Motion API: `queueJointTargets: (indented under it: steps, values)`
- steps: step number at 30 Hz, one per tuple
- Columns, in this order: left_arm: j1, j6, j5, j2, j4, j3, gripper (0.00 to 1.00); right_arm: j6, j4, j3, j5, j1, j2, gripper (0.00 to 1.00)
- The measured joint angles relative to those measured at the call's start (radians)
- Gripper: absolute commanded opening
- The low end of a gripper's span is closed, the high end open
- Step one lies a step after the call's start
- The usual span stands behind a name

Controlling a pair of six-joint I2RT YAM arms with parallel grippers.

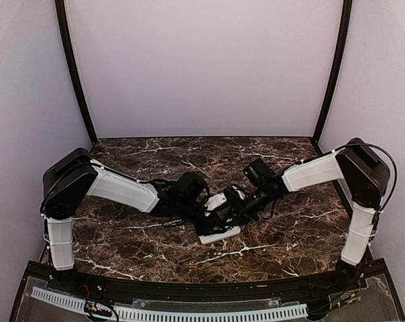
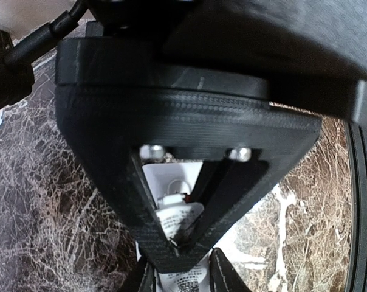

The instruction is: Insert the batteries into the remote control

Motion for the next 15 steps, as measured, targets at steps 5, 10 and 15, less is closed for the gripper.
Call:
queueJointTargets:
  steps: [5,10,15]
  values:
    - [0.003,0.0,0.013,0.0,0.002,-0.002,0.27,0.002,0.0,-0.003,0.001,0.0,-0.006,0.07]
    - [0.005,0.0,0.023,0.0,0.002,-0.003,0.27,0.003,-0.007,-0.003,0.011,0.005,-0.009,0.11]
    - [0.005,0.002,0.029,0.0,0.001,-0.005,0.27,0.003,-0.019,-0.003,0.024,0.013,-0.016,0.15]
